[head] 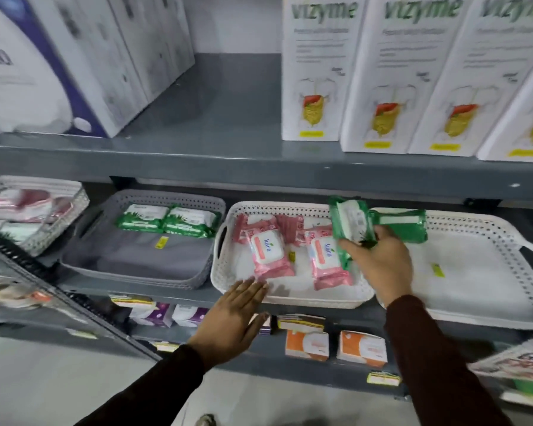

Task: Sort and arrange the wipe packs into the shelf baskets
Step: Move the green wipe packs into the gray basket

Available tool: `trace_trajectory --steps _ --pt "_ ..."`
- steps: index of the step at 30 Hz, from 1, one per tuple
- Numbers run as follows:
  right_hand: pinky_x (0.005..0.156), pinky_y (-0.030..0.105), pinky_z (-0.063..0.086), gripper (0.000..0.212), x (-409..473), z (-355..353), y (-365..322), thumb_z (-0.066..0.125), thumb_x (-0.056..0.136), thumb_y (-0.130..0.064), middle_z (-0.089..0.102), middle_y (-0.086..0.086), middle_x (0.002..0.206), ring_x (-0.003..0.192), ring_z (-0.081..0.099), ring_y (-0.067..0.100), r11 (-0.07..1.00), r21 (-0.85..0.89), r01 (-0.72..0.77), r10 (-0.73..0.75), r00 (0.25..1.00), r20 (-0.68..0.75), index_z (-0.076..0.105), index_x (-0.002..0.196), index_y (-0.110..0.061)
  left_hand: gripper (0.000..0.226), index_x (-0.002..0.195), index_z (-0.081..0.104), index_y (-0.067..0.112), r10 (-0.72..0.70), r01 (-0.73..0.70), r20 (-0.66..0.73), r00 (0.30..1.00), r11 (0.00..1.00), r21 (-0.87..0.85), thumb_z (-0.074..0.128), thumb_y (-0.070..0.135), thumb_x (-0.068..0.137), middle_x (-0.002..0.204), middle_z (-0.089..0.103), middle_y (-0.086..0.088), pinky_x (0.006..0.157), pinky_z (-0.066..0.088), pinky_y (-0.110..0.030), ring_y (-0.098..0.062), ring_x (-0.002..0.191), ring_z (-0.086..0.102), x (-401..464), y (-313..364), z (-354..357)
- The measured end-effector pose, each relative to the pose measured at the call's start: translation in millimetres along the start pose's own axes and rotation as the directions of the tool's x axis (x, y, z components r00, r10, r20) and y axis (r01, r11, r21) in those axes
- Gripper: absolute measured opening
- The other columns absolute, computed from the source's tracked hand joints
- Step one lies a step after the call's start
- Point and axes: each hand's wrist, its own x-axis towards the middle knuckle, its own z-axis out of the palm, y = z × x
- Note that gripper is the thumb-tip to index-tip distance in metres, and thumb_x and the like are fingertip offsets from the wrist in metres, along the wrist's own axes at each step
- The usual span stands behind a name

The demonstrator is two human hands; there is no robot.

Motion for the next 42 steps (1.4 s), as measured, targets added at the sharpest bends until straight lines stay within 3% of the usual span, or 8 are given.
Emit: trace_trajectory --steps 4,12,17,22,26,31,38,42 --pt "0.061 0.034 0.056 0.054 -29 79 -65 0.072 0.059 -0.067 0.073 -0.007 0.081 0.069 0.068 0.013 0.990 0.098 0.100 -0.112 0.985 0.131 0.063 0.091 -0.024 0.055 0.142 0.046 0.004 -0.077 0.080 -0.073 0.994 0.996 0.048 0.034 0.040 0.102 0.149 0.044 -0.011 0.116 0.022 -0.041 -0.028 0.140 0.036 -28 -48 -27" --pt "0.067 0.034 0.055 0.063 -71 226 -175 0.068 0.061 -0.070 0.072 0.004 0.095 0.087 0.068 0.026 0.958 -0.096 0.270 -0.230 0.925 0.302 0.060 0.097 -0.020 0.057 0.140 0.049 0.005 -0.214 0.220 -0.071 0.974 0.971 0.093 0.030 0.043 0.102 0.144 0.051 -0.011 0.116 0.024 -0.039 -0.028 0.134 0.046 -87 -154 -59" --pt "0.077 0.042 0.053 0.081 -72 290 -195 0.072 0.073 -0.059 0.059 0.021 0.119 0.102 0.063 0.040 0.917 -0.270 0.293 -0.207 0.929 0.307 0.046 0.129 -0.006 0.050 0.139 0.051 0.008 -0.182 0.189 -0.104 0.978 0.980 0.058 0.040 0.038 0.101 0.141 0.055 -0.010 0.112 0.033 -0.042 -0.028 0.129 0.052 -96 -175 -63" --pt "0.074 0.042 0.053 0.037 -70 318 -183 0.057 0.093 -0.014 0.048 0.023 0.124 0.102 0.062 0.043 0.802 -0.408 0.436 -0.247 0.864 0.438 0.048 0.129 -0.015 0.050 0.136 0.054 0.006 -0.181 0.187 -0.116 0.977 0.981 0.046 0.042 0.039 0.101 0.139 0.057 -0.011 0.112 0.034 -0.043 -0.029 0.129 0.051 -95 -176 -62" --pt "0.086 0.045 0.053 0.031 -63 297 -185 0.053 0.096 -0.028 0.057 0.021 0.122 0.106 0.060 0.042 0.855 -0.295 0.427 -0.280 0.858 0.431 0.059 0.124 -0.014 0.049 0.134 0.056 0.006 -0.152 0.155 -0.134 0.979 0.988 0.014 0.039 0.038 0.101 0.137 0.058 -0.011 0.112 0.033 -0.043 -0.029 0.130 0.051 -86 -166 -57" --pt "0.071 0.042 0.056 0.023 -46 212 -149 0.054 0.092 -0.034 0.072 0.012 0.089 0.083 0.067 0.034 0.927 -0.095 0.362 -0.350 0.929 0.121 0.065 0.105 -0.018 0.050 0.138 0.051 0.002 -0.043 0.031 -0.182 0.982 0.997 -0.067 0.042 0.033 0.100 0.142 0.052 -0.013 0.114 0.030 -0.043 -0.029 0.136 0.043 -53 -117 -49" --pt "0.071 0.034 0.053 0.020 23 74 -35 0.058 0.086 -0.018 0.074 0.010 0.096 0.085 0.069 0.031 0.984 -0.105 0.144 -0.164 0.961 -0.224 0.071 0.100 -0.018 0.054 0.141 0.047 0.004 0.097 -0.106 -0.078 0.992 0.987 -0.123 0.030 0.039 0.104 0.146 0.049 -0.013 0.115 0.027 -0.040 -0.030 0.138 0.041 13 -23 -11" --pt "0.092 0.046 0.048 0.042 71 15 24 0.058 0.075 0.001 0.065 0.021 0.116 0.111 0.058 0.041 0.954 -0.299 0.022 -0.085 0.976 -0.198 0.067 0.114 -0.011 0.055 0.139 0.050 0.005 0.114 -0.118 -0.037 0.993 0.987 -0.113 0.028 0.040 0.104 0.142 0.054 -0.013 0.115 0.028 -0.041 -0.032 0.134 0.045 39 25 9"
